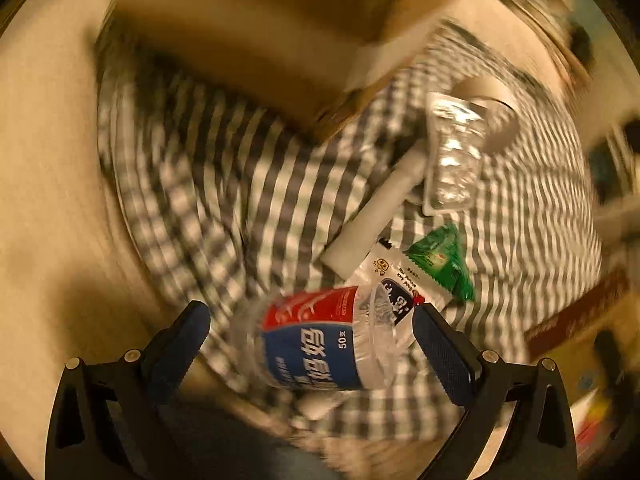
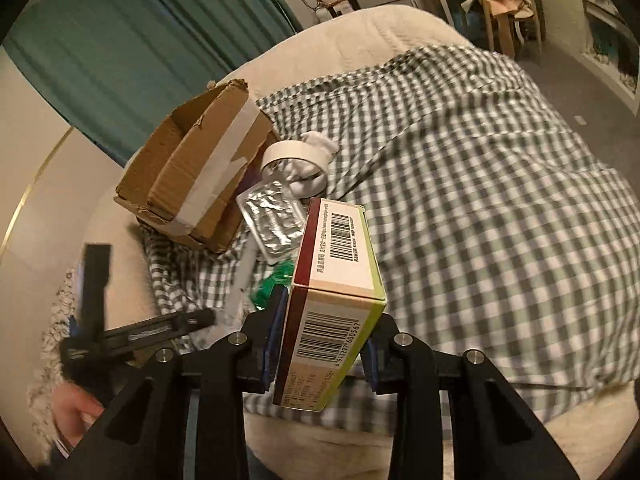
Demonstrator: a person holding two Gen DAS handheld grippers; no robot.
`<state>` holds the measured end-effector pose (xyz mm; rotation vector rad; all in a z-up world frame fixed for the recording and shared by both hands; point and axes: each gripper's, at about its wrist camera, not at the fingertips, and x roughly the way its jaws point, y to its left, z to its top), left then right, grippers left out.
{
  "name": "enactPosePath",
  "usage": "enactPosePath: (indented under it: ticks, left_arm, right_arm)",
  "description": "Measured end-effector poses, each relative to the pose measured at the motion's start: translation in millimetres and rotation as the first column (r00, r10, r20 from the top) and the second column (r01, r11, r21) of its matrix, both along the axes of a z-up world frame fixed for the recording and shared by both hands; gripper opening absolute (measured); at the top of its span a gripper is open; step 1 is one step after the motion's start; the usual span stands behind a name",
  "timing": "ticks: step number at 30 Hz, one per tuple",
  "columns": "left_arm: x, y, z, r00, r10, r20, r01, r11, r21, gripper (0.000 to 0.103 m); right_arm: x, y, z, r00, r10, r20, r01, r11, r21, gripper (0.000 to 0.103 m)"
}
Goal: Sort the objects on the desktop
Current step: 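Grasp the blue-labelled water bottle with the left tool while the right tool grasps the amoxicillin box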
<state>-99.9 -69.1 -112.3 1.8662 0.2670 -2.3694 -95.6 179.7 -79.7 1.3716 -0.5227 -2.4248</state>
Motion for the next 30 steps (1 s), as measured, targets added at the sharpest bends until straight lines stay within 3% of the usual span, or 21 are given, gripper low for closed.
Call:
enactPosePath:
  ticks: [2, 4, 6, 7, 9, 11, 15, 17, 19, 21, 22, 26, 30]
  left_arm:
    - [-6.3, 5.9, 18.9, 0.977, -0.212, -0.014, 0.210, 0.975, -0.075, 0.103]
    - [-4.8, 17.6, 32.3, 0.910, -0.415, -0.016, 0.406, 0.897, -0.174, 0.103]
    - [2.9, 29.9, 37.0, 0.817, -0.577, -0.012, 0.553, 0.788, -0.270, 0.103]
    - [9.6, 34.8, 33.7, 0.759, -0.652, 0.005, 0.620, 0.719, -0.315, 0.103]
    - [15.2, 39.8, 18.6, 0.682, -0.728, 0.072, 0.714, 0.641, -0.280, 0.103]
    - [12.1, 48.6, 5.0, 0.647, -0.754, 0.115, 0.753, 0.607, -0.254, 0.103]
    - [6.0, 53.8, 1.5, 0.607, -0.784, 0.131, 0.787, 0.569, -0.238, 0.103]
    - [0.5, 56.5, -8.3, 0.594, -0.786, 0.172, 0.796, 0.545, -0.262, 0.093]
    - [-7.0, 55.4, -18.3, 0.584, -0.785, 0.209, 0.809, 0.540, -0.232, 0.086]
    - [-15.0, 50.6, -22.2, 0.586, -0.785, 0.199, 0.810, 0.561, -0.174, 0.063]
    - [-17.9, 47.8, -22.1, 0.596, -0.780, 0.189, 0.803, 0.573, -0.165, 0.063]
    - [-21.5, 31.3, -6.1, 0.646, -0.758, 0.089, 0.761, 0.631, -0.152, 0.063]
    - [-20.3, 8.1, 22.8, 0.734, -0.677, -0.059, 0.664, 0.733, -0.149, 0.063]
  right_arm:
    - [1.1, 3.3, -4.4, 1.000, 0.003, 0.011, -0.003, 1.000, -0.010, 0.032]
    - [3.1, 5.3, -10.3, 1.000, 0.005, 0.023, -0.005, 1.000, -0.016, 0.032]
    - [3.7, 1.5, -17.2, 0.999, 0.011, 0.041, -0.010, 1.000, -0.018, 0.032]
    - [3.3, -1.3, -21.5, 0.998, 0.014, 0.053, -0.013, 1.000, -0.023, 0.032]
    - [5.1, -7.9, -23.6, 0.998, 0.020, 0.067, -0.018, 0.999, -0.041, 0.032]
    - [4.9, -17.4, -17.4, 0.998, 0.042, 0.050, -0.041, 0.999, -0.026, 0.032]
    - [3.5, -31.6, -5.2, 0.996, 0.082, 0.029, -0.083, 0.996, 0.023, 0.032]
    - [2.2, -35.5, -1.8, 0.996, 0.089, 0.026, -0.090, 0.995, 0.030, 0.032]
    - [-0.1, -41.3, 0.9, 0.995, 0.093, 0.027, -0.094, 0.995, 0.041, 0.032]
    - [-0.1, -44.9, 0.9, 0.995, 0.096, 0.029, -0.097, 0.994, 0.043, 0.032]
    - [-0.1, -46.2, 0.9, 0.995, 0.098, 0.030, -0.099, 0.994, 0.044, 0.032]
    - [0.7, -52.1, 3.5, 0.994, 0.106, 0.028, -0.108, 0.992, 0.066, 0.032]
    - [0.9, -59.3, 13.3, 0.993, 0.122, -0.005, -0.121, 0.988, 0.092, 0.032]
